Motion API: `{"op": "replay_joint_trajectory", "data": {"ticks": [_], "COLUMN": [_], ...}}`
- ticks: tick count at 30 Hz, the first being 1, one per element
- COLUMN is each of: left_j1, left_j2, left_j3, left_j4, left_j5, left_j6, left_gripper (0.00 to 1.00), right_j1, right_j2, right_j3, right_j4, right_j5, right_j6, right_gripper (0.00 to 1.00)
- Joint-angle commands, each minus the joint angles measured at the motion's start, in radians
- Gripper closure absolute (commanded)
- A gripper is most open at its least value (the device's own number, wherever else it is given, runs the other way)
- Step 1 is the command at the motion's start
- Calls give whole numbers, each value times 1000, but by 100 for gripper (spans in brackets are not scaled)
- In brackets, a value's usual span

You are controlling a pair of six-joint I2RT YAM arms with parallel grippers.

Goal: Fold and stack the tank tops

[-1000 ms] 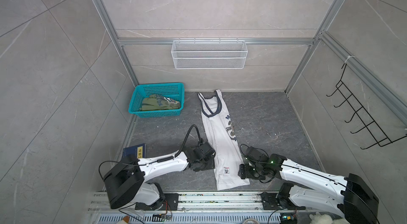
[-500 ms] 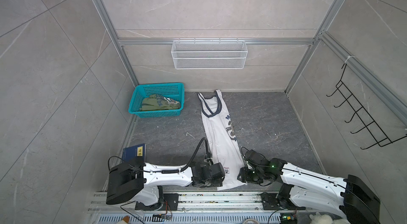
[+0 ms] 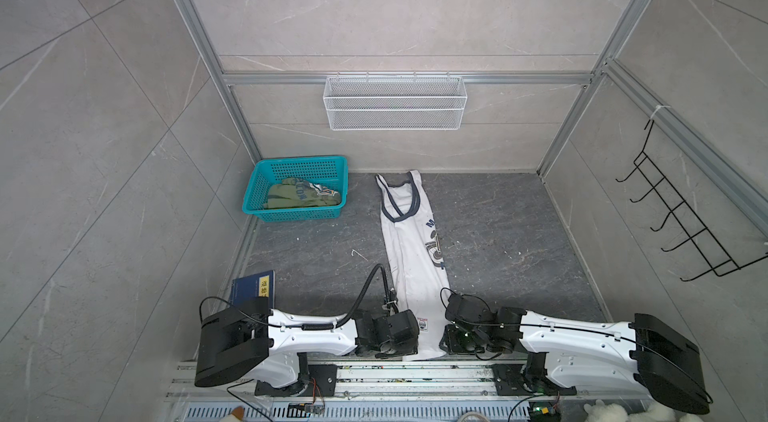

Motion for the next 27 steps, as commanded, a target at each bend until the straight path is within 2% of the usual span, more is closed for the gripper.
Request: {"op": "replay_joint_trajectory", "data": {"ticks": [1,4,9,13,17,22,27], "left_j1": [-6,-14,-20,-28,-39,-61,-84], "left_j2": [21,3,-19,-20,-13,-103,-300], "left_j3": [7,-6,-27,-16,-19,-10,-1], "left_j4": [-24,-52,-53,-73,-86,-234,-467], "left_j5": [30,15,1,-6,-9,-75,-145], "left_j6": [4,-15,-28,-21,-30,-70,-160], "left_gripper": [55,63,74,87,100,100,100], "right_j1": [13,12,12,14,77,148,194], "right_j2": [-33,-73,-48,0,-8,76,56], "right_j3": [5,12,7,-8,68,133,198], "right_j4": [-123,-194,-150,-52,-201,-254,-323], "right_j5": [71,121,96,40,171,203,248], "right_j6": [36,45,31,43,5,24,43], "right_gripper": [67,56,55,63,76,80,81]}}
